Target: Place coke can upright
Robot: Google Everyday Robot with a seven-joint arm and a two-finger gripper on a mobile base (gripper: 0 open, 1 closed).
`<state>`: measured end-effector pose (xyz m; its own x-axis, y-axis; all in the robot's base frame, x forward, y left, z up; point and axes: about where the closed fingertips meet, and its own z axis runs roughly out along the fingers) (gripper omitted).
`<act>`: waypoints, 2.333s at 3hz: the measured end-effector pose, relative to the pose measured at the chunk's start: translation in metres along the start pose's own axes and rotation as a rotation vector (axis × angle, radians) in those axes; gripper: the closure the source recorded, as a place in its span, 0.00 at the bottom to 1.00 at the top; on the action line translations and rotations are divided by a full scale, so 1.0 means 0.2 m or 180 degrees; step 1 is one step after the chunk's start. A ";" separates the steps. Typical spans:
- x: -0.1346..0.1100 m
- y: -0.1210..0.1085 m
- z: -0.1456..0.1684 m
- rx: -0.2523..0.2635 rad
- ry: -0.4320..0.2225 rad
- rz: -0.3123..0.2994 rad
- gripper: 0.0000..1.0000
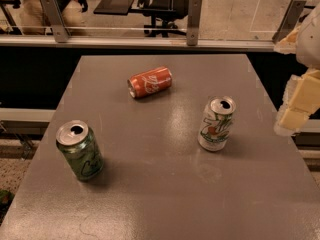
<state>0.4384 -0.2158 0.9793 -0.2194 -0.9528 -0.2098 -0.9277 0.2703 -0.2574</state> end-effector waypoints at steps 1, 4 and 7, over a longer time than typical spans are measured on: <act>0.00 0.00 0.00 0.0001 0.0000 0.0000 0.00; -0.35 -0.49 0.14 -0.0094 -0.0223 -0.0558 0.00; -0.88 -0.55 0.59 -0.0376 -0.0289 -0.1171 0.00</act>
Offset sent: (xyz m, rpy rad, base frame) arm 0.0647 0.0086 0.0172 0.0225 -0.0033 0.0829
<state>0.6151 -0.0617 0.9323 0.1568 -0.9656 -0.2076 -0.9689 -0.1096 -0.2218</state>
